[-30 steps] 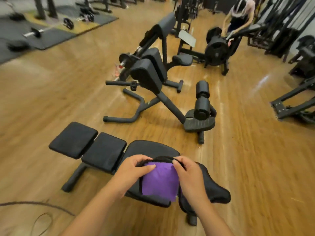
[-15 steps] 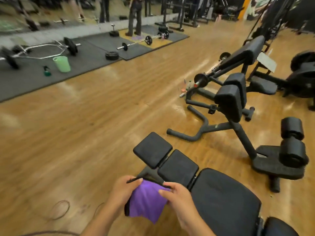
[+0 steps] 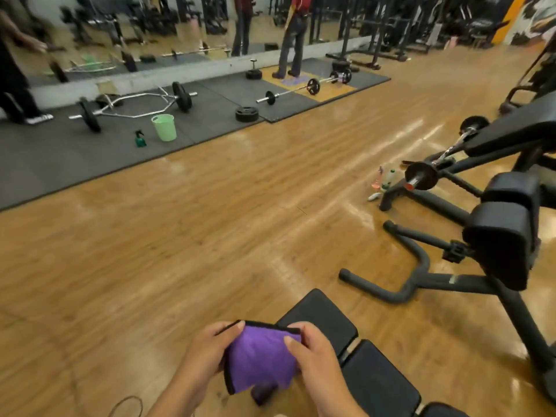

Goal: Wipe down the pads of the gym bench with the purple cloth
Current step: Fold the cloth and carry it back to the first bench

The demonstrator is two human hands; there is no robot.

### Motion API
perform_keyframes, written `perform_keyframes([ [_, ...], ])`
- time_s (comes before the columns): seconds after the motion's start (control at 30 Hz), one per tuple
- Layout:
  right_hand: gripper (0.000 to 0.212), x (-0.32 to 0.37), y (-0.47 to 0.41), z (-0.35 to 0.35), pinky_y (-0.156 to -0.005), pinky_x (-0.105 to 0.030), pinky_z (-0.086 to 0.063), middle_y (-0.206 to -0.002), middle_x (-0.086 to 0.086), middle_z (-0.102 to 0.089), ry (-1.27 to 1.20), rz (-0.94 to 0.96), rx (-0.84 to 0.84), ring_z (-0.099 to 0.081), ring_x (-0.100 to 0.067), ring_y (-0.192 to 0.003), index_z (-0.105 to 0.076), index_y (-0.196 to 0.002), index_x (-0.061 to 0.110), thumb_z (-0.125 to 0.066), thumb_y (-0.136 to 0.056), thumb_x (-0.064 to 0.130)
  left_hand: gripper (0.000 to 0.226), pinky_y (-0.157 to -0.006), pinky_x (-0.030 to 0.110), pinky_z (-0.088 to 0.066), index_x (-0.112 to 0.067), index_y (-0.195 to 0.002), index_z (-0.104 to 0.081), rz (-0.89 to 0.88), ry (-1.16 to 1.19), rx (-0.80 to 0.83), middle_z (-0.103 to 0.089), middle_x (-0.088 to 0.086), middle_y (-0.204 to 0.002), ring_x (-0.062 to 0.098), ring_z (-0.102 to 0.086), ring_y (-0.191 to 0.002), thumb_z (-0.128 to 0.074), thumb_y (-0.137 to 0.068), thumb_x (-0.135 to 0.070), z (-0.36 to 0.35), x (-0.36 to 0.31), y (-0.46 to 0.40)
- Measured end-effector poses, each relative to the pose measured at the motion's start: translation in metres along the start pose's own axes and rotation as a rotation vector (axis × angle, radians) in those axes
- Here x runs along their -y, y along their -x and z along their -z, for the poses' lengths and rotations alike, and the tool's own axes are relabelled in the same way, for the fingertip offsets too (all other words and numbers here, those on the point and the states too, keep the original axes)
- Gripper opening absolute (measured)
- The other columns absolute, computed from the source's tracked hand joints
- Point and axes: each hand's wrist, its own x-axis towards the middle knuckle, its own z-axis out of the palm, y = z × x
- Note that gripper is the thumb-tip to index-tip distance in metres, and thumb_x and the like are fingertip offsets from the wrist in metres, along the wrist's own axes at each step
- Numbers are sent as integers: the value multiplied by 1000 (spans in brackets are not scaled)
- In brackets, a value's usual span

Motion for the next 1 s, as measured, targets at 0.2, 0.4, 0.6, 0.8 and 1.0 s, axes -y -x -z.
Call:
perform_keyframes([
  [0.2, 17, 36, -76, 21, -63, -15, -42, -78, 0, -63, 42, 63, -145, -59, -9, -75, -59, -81, 19, -54, -89, 5, 14, -69, 30, -51, -8, -91, -62, -42, -41, -3, -67, 11, -93, 19, -61, -77, -59, -89, -22, -13, -74, -72],
  [0.4, 11, 32, -142, 54, -64, -18, -42, -94, 5, -64, 3, -82, -364, -60, -9, -86, -58, -100, 21, -53, -93, 15, 14, -64, 28, -47, -3, -93, -61, -10, -117, 30, -63, 10, -85, 20, -58, -72, -52, -92, -14, -22, -113, -162],
  [0.6, 14, 30, -211, 70, -80, -15, -43, -103, -6, -66, -24, -255, -606, -60, -21, -94, -64, -100, 6, -56, -92, 14, 12, -62, 29, -45, -5, -82, -59, 106, -277, 219, -62, 8, -74, 21, -57, -68, -53, -91, -10, -44, -143, -285],
  [0.8, 23, 64, -274, 64, -51, -13, -39, -65, -11, -60, -173, -373, -905, -54, -21, -65, -60, -66, 5, -57, -88, 9, 14, -60, 29, -43, -3, -82, -57, 185, -450, 338, -61, 12, -72, 22, -56, -62, -49, -92, -8, -35, -228, -403],
  [1.0, 10, 84, -308, 56, -79, -25, -35, -84, -18, -63, -289, -502, -1114, -59, -33, -97, -67, -75, -1, -66, -84, 5, 13, -47, 26, -42, 6, -82, -59, 295, -595, 412, -59, 21, -61, 25, -55, -44, -53, -88, -4, -17, -301, -491],
])
